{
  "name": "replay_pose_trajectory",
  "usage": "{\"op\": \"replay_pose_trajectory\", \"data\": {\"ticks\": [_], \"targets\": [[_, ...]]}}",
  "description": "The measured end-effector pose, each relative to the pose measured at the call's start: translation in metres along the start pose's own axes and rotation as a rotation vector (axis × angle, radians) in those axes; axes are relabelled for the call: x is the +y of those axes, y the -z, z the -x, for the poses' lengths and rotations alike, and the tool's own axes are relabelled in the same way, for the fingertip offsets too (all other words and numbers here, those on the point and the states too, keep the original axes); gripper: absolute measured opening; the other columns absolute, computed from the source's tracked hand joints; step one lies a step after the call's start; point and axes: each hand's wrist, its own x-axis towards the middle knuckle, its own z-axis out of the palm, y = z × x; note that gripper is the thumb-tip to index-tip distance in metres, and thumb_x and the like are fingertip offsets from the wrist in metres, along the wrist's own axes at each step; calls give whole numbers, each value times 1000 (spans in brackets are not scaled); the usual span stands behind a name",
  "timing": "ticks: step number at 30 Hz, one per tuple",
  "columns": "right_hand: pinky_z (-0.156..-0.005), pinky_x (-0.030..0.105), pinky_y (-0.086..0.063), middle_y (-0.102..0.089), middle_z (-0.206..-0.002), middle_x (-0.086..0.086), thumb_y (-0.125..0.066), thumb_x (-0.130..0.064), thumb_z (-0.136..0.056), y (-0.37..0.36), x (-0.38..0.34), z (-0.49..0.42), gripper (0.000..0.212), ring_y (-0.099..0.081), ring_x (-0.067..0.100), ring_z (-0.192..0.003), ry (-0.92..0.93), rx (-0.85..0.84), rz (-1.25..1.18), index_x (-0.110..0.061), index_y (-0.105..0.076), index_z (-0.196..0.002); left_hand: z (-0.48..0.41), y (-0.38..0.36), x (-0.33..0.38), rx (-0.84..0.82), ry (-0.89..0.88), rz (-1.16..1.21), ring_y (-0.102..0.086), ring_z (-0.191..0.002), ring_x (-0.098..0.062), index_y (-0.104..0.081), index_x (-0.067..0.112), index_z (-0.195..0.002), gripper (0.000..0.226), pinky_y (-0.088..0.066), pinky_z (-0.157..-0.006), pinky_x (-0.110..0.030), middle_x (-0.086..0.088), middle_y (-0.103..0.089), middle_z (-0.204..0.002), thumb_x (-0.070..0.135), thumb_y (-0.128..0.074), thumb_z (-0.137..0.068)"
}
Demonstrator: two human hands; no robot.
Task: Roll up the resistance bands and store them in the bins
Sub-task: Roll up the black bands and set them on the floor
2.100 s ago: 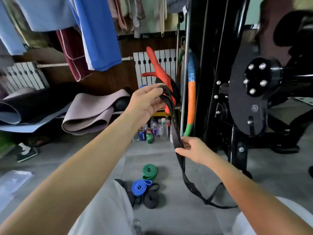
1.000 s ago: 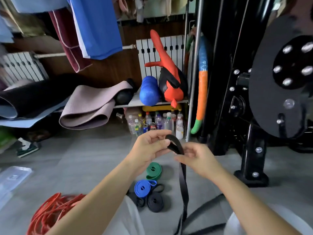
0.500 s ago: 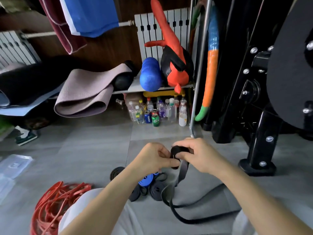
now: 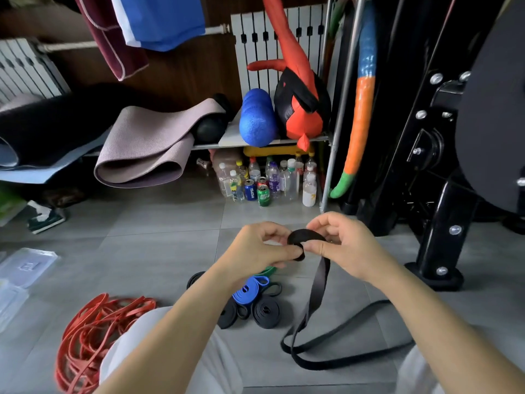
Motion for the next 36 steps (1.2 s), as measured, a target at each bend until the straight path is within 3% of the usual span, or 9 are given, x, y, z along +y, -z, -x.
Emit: {"op": "replay_pose_trajectory", "data": {"ticks": [10, 12, 15, 17, 21, 26, 31, 33, 36], "targets": [[-76, 15, -52, -74, -91, -6, -76, -21, -70, -21, -1, 18, 19, -69, 9, -89, -3, 92, -398, -31, -72, -87, 9, -8, 6, -105, 37, 634, -70, -74, -13, -65, 3, -98, 27, -55, -64, -17, -7, -72, -84, 5, -66, -71], [-75, 19, -52, -74, -88, -6, -74, -14, -77, -19, -2, 19, 20, -69, 10, -85, 5, 104, -272, -29, -72, -91, 10, -9, 7, -81, 0, 448, -69, -75, -12, -64, 8, -99, 24, -56, -65, -21, -5, -70, -89, 3, -68, -76], [-66, 22, -45, -68, -84, -8, -69, -17, -82, -16, 2, 20, 19, -62, 9, -76, 47, 39, 303, -21, -70, -101, 10, -6, 0, 34, -222, -482, -62, -77, -8, -61, 25, -108, 32, -51, -76, -22, 7, -60, -99, 9, -70, -81], [-68, 29, -44, -64, -86, -5, -66, -21, -84, -20, 6, 21, 20, -58, 14, -80, 59, -33, 515, -20, -68, -104, 11, -9, -7, -10, -334, -805, -57, -86, -13, -63, 23, -109, 31, -42, -79, -21, 4, -59, -99, 15, -70, -80], [-68, 24, -44, -64, -85, -10, -68, -22, -81, -23, 4, 23, 22, -59, 11, -80, 41, 9, 433, -22, -68, -103, 12, -12, -9, 69, -247, -720, -61, -90, -14, -66, 22, -96, 18, -47, -79, -26, 3, -66, -91, 16, -70, -79], [-77, 22, -53, -73, -84, -12, -79, -21, -73, -8, -4, 20, 22, -68, 4, -80, 15, 64, 37, -36, -69, -87, 10, -6, 1, 91, -179, -153, -67, -73, -7, -67, 17, -92, 21, -54, -65, -22, 10, -72, -78, 0, -70, -79], [-67, 14, -51, -74, -79, -11, -73, -11, -78, -17, -7, 24, 21, -68, 3, -76, 80, 113, -183, -30, -70, -86, 13, -16, -1, 16, -103, 268, -63, -70, -5, -66, 18, -94, 24, -49, -58, -16, 7, -72, -79, -3, -63, -84], [-71, 25, -54, -74, -81, -5, -71, -14, -81, -13, -7, 25, 15, -69, 10, -79, 86, 111, -67, -25, -71, -91, 12, -16, -2, 1, -124, 170, -62, -70, -5, -66, 22, -93, 25, -49, -59, -18, 8, -71, -80, -1, -65, -83], [-74, 38, -50, -67, -86, -1, -65, -27, -86, -4, -2, 26, 17, -62, 20, -82, 81, 32, 429, -18, -69, -99, 12, -17, -4, 60, -237, -421, -57, -73, 0, -64, 34, -99, 32, -42, -70, -8, 13, -61, -92, 13, -74, -78]]}}
